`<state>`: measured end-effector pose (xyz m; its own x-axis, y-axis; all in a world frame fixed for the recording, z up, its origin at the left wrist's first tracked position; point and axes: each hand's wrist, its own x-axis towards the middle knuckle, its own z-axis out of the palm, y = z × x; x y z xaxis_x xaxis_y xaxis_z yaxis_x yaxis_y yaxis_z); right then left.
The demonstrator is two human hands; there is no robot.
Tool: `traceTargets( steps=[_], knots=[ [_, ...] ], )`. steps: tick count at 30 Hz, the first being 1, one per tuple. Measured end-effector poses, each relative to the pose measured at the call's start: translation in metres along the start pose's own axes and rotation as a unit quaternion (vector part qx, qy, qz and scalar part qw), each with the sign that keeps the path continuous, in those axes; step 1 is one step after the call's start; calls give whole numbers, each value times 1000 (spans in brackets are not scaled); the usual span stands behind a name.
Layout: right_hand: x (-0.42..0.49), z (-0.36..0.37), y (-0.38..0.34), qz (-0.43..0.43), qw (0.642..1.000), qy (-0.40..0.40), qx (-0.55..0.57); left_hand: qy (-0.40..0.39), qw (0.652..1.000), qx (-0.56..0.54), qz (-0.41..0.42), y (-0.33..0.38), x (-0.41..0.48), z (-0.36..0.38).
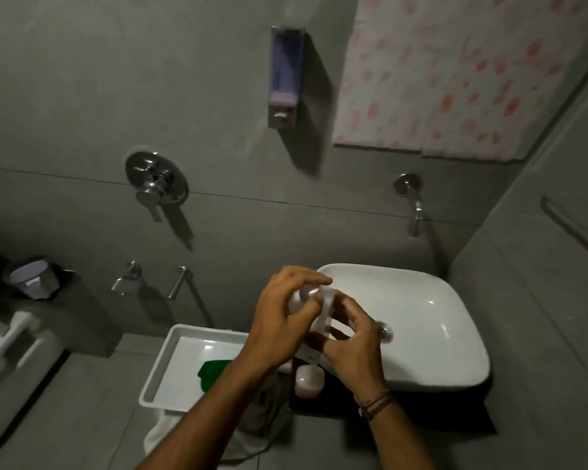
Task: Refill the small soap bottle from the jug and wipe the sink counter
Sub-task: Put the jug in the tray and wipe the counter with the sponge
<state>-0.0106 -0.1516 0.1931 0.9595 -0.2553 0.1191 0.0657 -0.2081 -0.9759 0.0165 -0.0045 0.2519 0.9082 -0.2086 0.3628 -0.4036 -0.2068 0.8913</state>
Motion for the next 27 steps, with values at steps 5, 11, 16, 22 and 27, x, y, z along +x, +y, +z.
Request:
traceTargets(
  steps=[5, 11, 16, 22, 27],
  knots=[
    [8, 104, 25, 33, 997, -60, -28, -31, 988, -59, -143, -99, -21, -89],
    [-4, 239, 103, 136, 977, -154, -53, -78, 938, -79, -327, -237, -81, -190],
    [-18, 328, 183, 192, 957, -199, -89, -52, 912, -76, -401, -325, -108, -227],
    [-19, 394, 248, 180, 938, -247, -165, -40, 896, -53, -439, -408, -130, -237],
    [-15, 417, 277, 207, 935, -228, -178, -54, 893, -32, -446, -443, -133, -239]
  ],
)
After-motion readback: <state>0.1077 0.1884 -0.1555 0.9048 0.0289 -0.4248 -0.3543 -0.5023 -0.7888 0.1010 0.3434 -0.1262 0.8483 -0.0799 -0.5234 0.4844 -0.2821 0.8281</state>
